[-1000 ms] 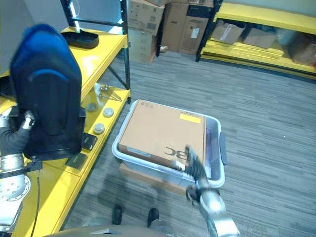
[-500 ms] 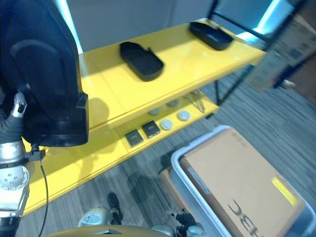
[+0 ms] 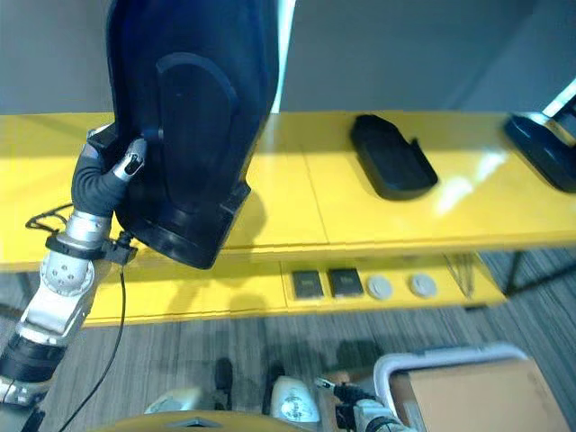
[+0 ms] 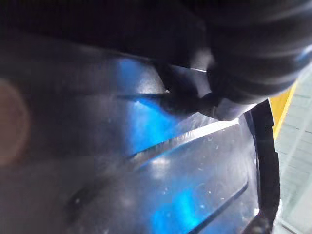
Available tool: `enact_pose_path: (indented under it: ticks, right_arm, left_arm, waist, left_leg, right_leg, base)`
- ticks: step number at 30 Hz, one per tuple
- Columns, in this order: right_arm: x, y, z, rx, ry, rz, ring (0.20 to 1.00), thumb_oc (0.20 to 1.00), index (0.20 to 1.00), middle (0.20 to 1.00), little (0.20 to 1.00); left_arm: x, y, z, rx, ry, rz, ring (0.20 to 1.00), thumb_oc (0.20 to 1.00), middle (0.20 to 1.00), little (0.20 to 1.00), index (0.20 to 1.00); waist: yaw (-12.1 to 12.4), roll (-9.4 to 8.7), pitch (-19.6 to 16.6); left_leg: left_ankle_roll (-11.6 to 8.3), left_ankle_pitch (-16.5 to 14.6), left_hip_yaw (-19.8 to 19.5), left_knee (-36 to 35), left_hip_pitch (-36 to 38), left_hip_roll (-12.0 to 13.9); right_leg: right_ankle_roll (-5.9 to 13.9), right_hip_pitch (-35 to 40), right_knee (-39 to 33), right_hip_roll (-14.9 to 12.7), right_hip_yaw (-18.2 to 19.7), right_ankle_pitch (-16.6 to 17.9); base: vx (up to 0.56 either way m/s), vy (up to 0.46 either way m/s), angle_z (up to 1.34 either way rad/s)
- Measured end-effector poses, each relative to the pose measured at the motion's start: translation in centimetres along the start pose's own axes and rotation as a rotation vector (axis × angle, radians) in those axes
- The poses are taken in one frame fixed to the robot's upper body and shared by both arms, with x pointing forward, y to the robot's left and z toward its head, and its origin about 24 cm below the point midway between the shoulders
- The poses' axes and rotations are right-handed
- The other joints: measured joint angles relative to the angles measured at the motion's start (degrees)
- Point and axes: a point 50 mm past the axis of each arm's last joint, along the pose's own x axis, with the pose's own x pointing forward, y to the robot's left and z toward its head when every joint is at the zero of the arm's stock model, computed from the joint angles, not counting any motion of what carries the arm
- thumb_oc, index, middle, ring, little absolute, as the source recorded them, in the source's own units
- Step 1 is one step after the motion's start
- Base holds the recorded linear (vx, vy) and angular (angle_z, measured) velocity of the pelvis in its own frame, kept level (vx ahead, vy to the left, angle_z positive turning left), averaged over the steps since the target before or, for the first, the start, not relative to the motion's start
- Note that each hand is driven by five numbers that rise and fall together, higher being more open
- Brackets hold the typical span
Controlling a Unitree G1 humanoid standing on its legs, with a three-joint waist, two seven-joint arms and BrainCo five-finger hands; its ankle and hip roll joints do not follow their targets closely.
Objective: Move parts from the plastic box to the shelf.
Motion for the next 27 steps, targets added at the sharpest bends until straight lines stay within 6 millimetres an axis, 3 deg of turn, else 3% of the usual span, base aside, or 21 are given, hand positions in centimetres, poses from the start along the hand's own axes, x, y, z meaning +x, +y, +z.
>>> enact_pose_path:
  ticks: [2, 5, 6, 7, 9, 10, 11, 12, 14, 15, 16, 17, 18, 19, 20, 22, 23, 24, 25, 26, 27]
  right_arm:
    - [0.1, 1.0, 1.8, -0.004, -0.046, 0.060, 1.000, 1.000, 1.000, 1.000, 1.000]
    - [0.1, 2.1, 1.7, -0.082, -0.036, 0.085, 1.000, 1.000, 1.000, 1.000, 1.000]
    - [0.1, 2.2, 1.2, -0.095, -0.016, 0.087, 1.000, 1.000, 1.000, 1.000, 1.000]
    - [0.1, 2.2, 1.3, -0.093, 0.000, 0.086, 1.000, 1.000, 1.000, 1.000, 1.000]
    - [0.1, 1.6, -0.6, -0.079, 0.085, 0.068, 1.000, 1.000, 1.000, 1.000, 1.000]
    - [0.0, 0.8, -1.4, -0.069, 0.127, 0.049, 1.000, 1.000, 1.000, 1.000, 1.000]
    - [-0.1, 0.2, -1.9, -0.071, 0.151, 0.033, 1.000, 1.000, 1.000, 1.000, 1.000]
    - [-0.3, -1.4, -2.5, -0.063, 0.181, -0.008, 1.000, 1.000, 1.000, 1.000, 1.000]
    - [-0.5, -2.7, -2.9, -0.080, 0.203, -0.041, 1.000, 1.000, 1.000, 1.000, 1.000]
    - [-0.8, -4.6, -3.2, -0.085, 0.228, -0.091, 1.000, 1.000, 1.000, 1.000, 1.000]
    - [-0.9, -5.0, -3.5, -0.077, 0.238, -0.102, 1.000, 1.000, 1.000, 1.000, 1.000]
    - [-1.0, -6.0, -2.7, -0.080, 0.229, -0.126, 1.000, 1.000, 1.000, 1.000, 1.000]
    - [-1.2, -6.8, -2.3, -0.075, 0.222, -0.147, 1.000, 1.000, 1.000, 1.000, 1.000]
    - [-1.2, -6.7, -2.4, -0.052, 0.227, -0.165, 1.000, 1.000, 1.000, 1.000, 1.000]
    - [-1.1, -5.9, -3.3, -0.007, 0.250, -0.171, 1.000, 1.000, 1.000, 1.000, 1.000]
    - [-1.2, -4.9, -4.6, 0.189, 0.287, -0.192, 1.000, 1.000, 1.000, 1.000, 1.000]
    - [-1.4, -3.5, -6.8, 0.111, 0.404, -0.169, 1.000, 1.000, 1.000, 1.000, 1.000]
    - [-1.5, -2.0, -7.8, 0.036, 0.449, -0.135, 1.000, 1.000, 1.000, 1.000, 1.000]
    - [-1.5, -1.0, -8.3, -0.008, 0.462, -0.116, 1.000, 1.000, 1.000, 1.000, 1.000]
    - [-1.6, -0.2, -9.0, -0.031, 0.468, -0.102, 1.000, 1.000, 1.000, 1.000, 1.000]
    - [-2.0, 0.6, -10.6, 0.004, 0.493, -0.079, 1.000, 1.000, 1.000, 1.000, 1.000]
  left_arm:
    - [-0.8, -0.2, 0.2, -0.015, 0.019, -0.010, 0.200, 0.200, 0.200, 0.200, 0.200]
    - [-1.2, 0.2, -0.8, -0.038, 0.072, -0.015, 0.200, 0.200, 0.200, 0.200, 0.200]
    - [-1.3, 0.3, -1.1, -0.045, 0.085, -0.017, 0.200, 0.200, 0.200, 0.200, 0.200]
    - [-1.3, 0.3, -1.4, -0.047, 0.096, -0.025, 0.200, 0.200, 0.200, 0.200, 0.200]
    - [-1.7, 0.3, -2.2, -0.049, 0.133, -0.026, 0.200, 0.200, 0.200, 0.200, 0.200]
    - [-1.7, 0.2, -2.4, -0.056, 0.138, -0.015, 0.200, 0.200, 0.200, 0.200, 0.200]
    - [-1.6, 0.1, -2.4, -0.064, 0.135, -0.006, 0.200, 0.200, 0.200, 0.200, 0.200]
    - [-1.5, 0.0, -2.6, -0.065, 0.133, 0.013, 0.200, 0.200, 0.200, 0.200, 0.200]
    - [-1.4, 0.0, -2.9, -0.049, 0.140, 0.024, 0.200, 0.200, 0.200, 0.200, 0.200]
    - [-1.4, -0.1, -3.1, -0.034, 0.148, 0.046, 0.200, 0.200, 0.200, 0.200, 0.200]
    - [-1.4, 0.0, -3.3, -0.032, 0.151, 0.058, 0.200, 0.200, 0.200, 0.200, 0.200]
    - [-1.4, 0.2, -3.4, -0.016, 0.156, 0.076, 0.200, 0.200, 0.200, 0.200, 0.200]
    - [-1.5, 0.2, -3.6, -0.009, 0.167, 0.086, 0.200, 0.200, 0.200, 0.200, 0.200]
    - [-1.4, 0.5, -3.9, 0.009, 0.181, 0.080, 0.200, 0.200, 0.200, 0.200, 0.200]
    - [-1.5, 0.7, -4.1, 0.022, 0.200, 0.079, 0.200, 0.200, 0.200, 0.200, 0.200]
    - [-1.8, 0.7, -5.0, 0.036, 0.274, 0.094, 0.200, 0.200, 0.200, 0.200, 0.200]
    - [-2.0, 1.1, -5.5, 0.069, 0.312, 0.090, 0.200, 0.200, 0.200, 0.200, 0.200]
    - [-2.2, 1.8, -5.7, 0.105, 0.331, 0.085, 0.200, 0.200, 0.200, 0.200, 0.200]
    - [-2.3, 2.5, -5.9, 0.136, 0.349, 0.088, 0.200, 0.200, 0.200, 0.200, 0.200]
    - [-2.7, 2.9, -6.3, 0.148, 0.375, 0.103, 0.200, 0.200, 0.200, 0.200, 0.200]
    - [-3.2, 2.7, -6.9, 0.120, 0.402, 0.137, 0.200, 0.200, 0.200, 0.200, 0.200]
  waist:
    - [4.2, 1.45, -0.3]
    - [4.4, 2.04, -0.7]
    - [4.2, 1.77, -0.7]
    - [3.7, 1.17, -0.2]
    - [2.9, -0.49, -0.2]
    - [1.9, -0.78, -0.3]
    - [1.1, -0.41, -0.4]
    - [-0.2, 0.12, -0.6]
    - [-0.9, 0.70, -0.9]
    - [-2.0, 1.16, -0.8]
    - [-2.3, 1.82, -0.8]
    - [-2.1, 3.17, -0.7]
    - [-2.6, 4.35, -0.9]
    - [-3.4, 3.76, -0.7]
    - [-3.7, 1.40, 0.0]
    - [-3.5, 1.07, 0.2]
    - [-2.3, 0.33, 0.3]
    - [-1.7, -0.35, 0.8]
    - [-1.9, -0.15, 1.0]
    - [-1.9, 0.34, 1.3]
    - [-1.9, 1.94, 1.4]
  left_leg:
    - [-2.50, -0.5, -2.2, 0.0, -0.3, 0.8]
    - [-2.93, -1.0, -2.1, 0.0, 0.7, 1.4]
    - [-3.48, -1.9, -1.5, 0.3, 0.7, 1.4]
    - [-3.79, -5.1, -0.2, 4.2, -1.0, 1.7]
    - [-5.24, -7.9, -0.3, 11.1, -2.1, 6.6]
    - [-6.10, -8.4, -0.8, 13.5, -2.3, 10.7]
    - [-6.31, -8.3, -0.8, 14.4, -2.3, 13.7]
    - [-8.59, -7.7, -2.7, 15.4, -2.4, 18.6]
    - [-9.61, -7.0, -3.8, 14.4, -1.8, 21.8]
    - [-10.44, -6.1, -6.2, 10.8, 0.6, 22.7]
    - [-10.46, -6.1, -7.5, 10.2, 1.3, 22.8]
    - [-10.42, -6.8, -9.1, 9.7, 2.9, 21.2]
    - [-9.81, -9.8, -8.8, 10.0, 2.9, 20.2]
    - [-15.87, -11.1, -7.3, 9.8, 3.4, 18.2]
    - [-14.86, -11.9, -6.3, 11.1, 3.8, 15.1]
    - [-11.12, -15.9, -4.8, 19.8, -2.1, 12.7]
    - [-9.40, -16.0, -2.0, 19.8, -2.6, 11.1]
    - [-7.91, -16.1, -0.5, 20.8, -3.2, 9.9]
    - [-5.10, -16.7, 0.4, 24.4, -5.8, 9.4]
    - [-5.39, -17.2, 0.7, 24.6, -6.5, 9.7]
    - [-4.26, -16.3, 0.4, 22.6, -6.3, 9.6]
  right_leg:
    - [-0.27, 1.2, -2.7, 1.3, 0.3, 0.2]
    - [-1.09, 2.9, -4.2, 1.5, 0.1, 0.6]
    - [-2.79, 3.7, -5.4, 0.8, 0.3, 1.6]
    - [-3.38, 4.9, -7.1, 0.0, 0.5, 2.3]
    - [-3.23, 7.1, -9.4, -2.1, 0.8, 3.5]
    - [-2.65, 7.5, -9.2, -2.7, 0.7, 3.9]
    - [-2.16, 7.6, -9.0, -3.1, 0.9, 4.0]
    - [-0.56, 7.4, -8.3, -4.1, 1.7, 3.9]
    - [0.42, 6.4, -6.7, -5.6, 3.1, 2.8]
    - [3.91, 6.2, -6.0, -8.0, 5.6, 3.2]
    - [5.44, 6.1, -5.9, -9.1, 6.6, 3.3]
    - [7.43, 5.5, -5.2, -10.1, 8.4, 2.9]
    - [7.79, 5.0, -5.1, -10.9, 8.7, 2.8]
    - [8.96, 5.7, -5.8, -13.9, 9.5, 4.0]
    - [7.70, 5.8, -6.6, -16.5, 9.5, 6.6]
    - [2.35, 4.1, -7.2, -20.0, 6.1, 15.9]
    - [1.02, 1.8, -7.9, -20.8, 2.7, 22.0]
    - [-1.43, 0.9, -9.5, -21.1, -1.8, 28.1]
    - [-3.04, -0.5, -9.9, -21.5, -4.6, 33.5]
    - [-2.74, -1.8, -9.4, -22.0, -5.0, 34.7]
    - [1.99, -2.1, -5.2, -19.0, -3.8, 24.8]
  base:
    - [-0.01, 0.087, 0.35]
    - [-0.01, 0.240, -0.02]
    - [-0.05, 0.378, -0.14]
    - [-0.08, 0.424, -0.23]
    - [-0.08, 0.428, -0.21]
    - [-0.06, 0.578, -0.11]
    - [-0.05, 0.757, -0.10]
    - [-0.02, 0.676, -0.15]
    - [0.02, 0.655, -0.20]
    - [0.04, 0.841, -0.23]
    - [0.03, 0.922, -0.41]
    - [-0.03, 0.388, -0.43]
    - [-0.03, 0.570, -0.32]
    - [-0.04, 0.582, -0.16]
    - [-0.02, 0.547, 0.06]
    - [-0.08, 0.382, -0.12]
    - [-0.14, 0.527, -0.55]
    - [-0.10, 0.403, -0.67]
    - [-0.08, 0.415, -0.41]
    - [-0.04, 0.360, -0.18]
    - [-0.05, 0.379, 0.03]
